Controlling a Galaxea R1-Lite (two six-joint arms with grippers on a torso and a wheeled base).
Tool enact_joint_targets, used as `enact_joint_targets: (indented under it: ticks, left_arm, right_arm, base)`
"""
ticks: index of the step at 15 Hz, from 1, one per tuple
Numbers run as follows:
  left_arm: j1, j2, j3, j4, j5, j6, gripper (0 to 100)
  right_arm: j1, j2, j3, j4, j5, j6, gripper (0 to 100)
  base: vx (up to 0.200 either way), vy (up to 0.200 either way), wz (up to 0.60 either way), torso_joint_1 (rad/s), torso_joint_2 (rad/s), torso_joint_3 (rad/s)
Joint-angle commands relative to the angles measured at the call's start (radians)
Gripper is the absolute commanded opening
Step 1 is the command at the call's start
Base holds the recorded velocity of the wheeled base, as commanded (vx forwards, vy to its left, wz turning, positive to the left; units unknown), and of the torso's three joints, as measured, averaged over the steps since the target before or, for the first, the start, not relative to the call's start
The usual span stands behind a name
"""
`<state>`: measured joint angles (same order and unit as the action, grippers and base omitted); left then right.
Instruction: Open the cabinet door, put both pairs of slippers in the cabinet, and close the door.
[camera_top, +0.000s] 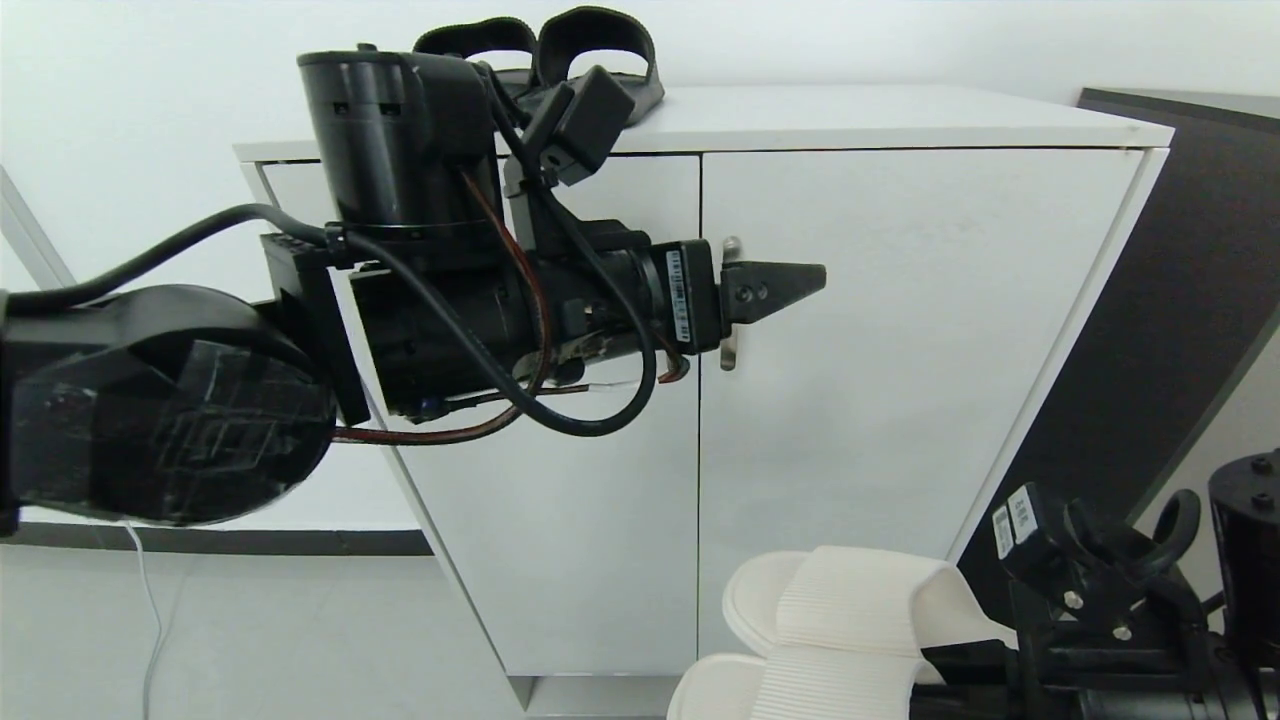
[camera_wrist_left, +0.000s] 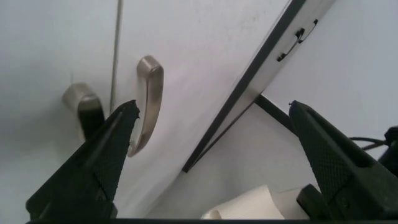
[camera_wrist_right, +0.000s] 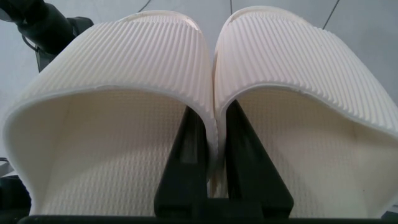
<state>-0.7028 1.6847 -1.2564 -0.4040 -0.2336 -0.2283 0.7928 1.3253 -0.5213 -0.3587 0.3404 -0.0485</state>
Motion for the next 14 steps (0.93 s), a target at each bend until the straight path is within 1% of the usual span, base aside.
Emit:
enact_joint_targets:
  ticks: [1, 3, 7, 8, 10, 14]
  left_arm:
    - [0.002, 0.058, -0.046, 0.002, 0.022, 0.0, 100]
    - [0.002, 0.087, -0.069, 0.002, 0.025, 0.0, 100]
    - [0.002, 0.095, -0.064, 0.002, 0.025, -0.002, 100]
    - [0.0, 0.095, -0.061, 0.002, 0.025, -0.002, 0]
    - [0.0, 0.095, -0.061, 0.002, 0.025, -0.005, 0]
    - [-0.001, 0.067, -0.041, 0.002, 0.025, -0.017, 0]
  right_arm:
    - [0.0, -0.001, 0.001, 0.0, 0.002, -0.001, 0]
    - [0.0, -0.003, 0.001, 0.0, 0.002, 0.001, 0]
    - [0.0, -0.003, 0.004, 0.0, 0.002, -0.001, 0]
    - [0.0, -0.003, 0.009, 0.0, 0.002, -0.001, 0]
    - [0.0, -0.003, 0.012, -0.002, 0.003, -0.01, 0]
    - [-0.001, -0.015, 0.053, -0.002, 0.029, -0.076, 0]
  base:
    - [0.0, 0.0, 0.0, 0.0, 0.0, 0.0]
    - [0.0, 0.0, 0.0, 0.0, 0.0, 0.0]
    - [0.0, 0.0, 0.0, 0.0, 0.0, 0.0]
    - [0.0, 0.0, 0.0, 0.0, 0.0, 0.0]
    - [0.0, 0.0, 0.0, 0.0, 0.0, 0.0]
    - [0.0, 0.0, 0.0, 0.0, 0.0, 0.0]
